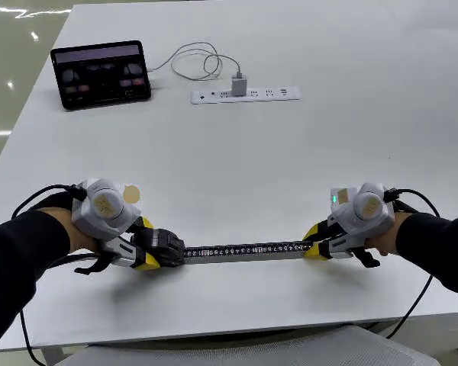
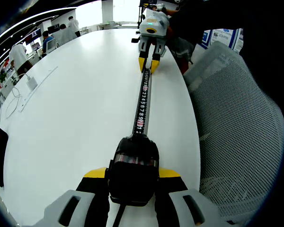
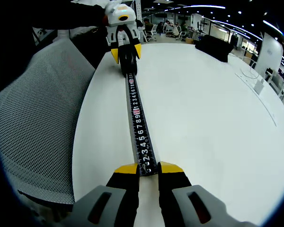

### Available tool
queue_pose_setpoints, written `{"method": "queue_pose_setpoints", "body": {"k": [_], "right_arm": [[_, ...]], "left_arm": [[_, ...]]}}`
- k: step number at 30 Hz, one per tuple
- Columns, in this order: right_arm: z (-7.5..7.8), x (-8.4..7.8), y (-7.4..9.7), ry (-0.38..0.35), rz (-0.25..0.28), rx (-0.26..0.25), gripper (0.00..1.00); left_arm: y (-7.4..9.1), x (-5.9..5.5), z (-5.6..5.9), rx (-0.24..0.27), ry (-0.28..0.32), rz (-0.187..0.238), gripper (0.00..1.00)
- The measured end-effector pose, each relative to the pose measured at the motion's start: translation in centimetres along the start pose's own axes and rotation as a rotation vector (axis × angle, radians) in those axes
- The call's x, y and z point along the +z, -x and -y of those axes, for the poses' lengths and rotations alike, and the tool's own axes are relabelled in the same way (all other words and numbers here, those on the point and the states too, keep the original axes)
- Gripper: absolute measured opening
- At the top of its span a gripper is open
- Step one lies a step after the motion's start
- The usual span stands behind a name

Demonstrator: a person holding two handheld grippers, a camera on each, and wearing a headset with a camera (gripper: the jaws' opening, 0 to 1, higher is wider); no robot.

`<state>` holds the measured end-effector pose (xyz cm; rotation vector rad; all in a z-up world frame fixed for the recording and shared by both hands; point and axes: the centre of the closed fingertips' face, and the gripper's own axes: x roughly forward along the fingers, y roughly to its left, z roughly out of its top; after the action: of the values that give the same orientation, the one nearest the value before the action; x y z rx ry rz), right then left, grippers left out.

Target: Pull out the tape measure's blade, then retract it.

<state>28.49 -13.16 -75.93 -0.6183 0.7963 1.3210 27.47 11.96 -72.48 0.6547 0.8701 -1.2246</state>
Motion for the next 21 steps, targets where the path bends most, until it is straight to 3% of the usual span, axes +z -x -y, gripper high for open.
{"method": "queue_pose_setpoints", "body": {"k": [16,21], "right_arm": [[0.03,-0.06,0.17,-0.01,0.005,0.001,0.1],[0.0,-0.04,0.2,-0.011,0.003,-0.003,0.1]], "left_arm": [[-0.01,-0.01,-0.06,0.005,0.001,0.003,0.33],[0.04,0.13,-0.11,0.004,0.024,0.028,0.34]]}}
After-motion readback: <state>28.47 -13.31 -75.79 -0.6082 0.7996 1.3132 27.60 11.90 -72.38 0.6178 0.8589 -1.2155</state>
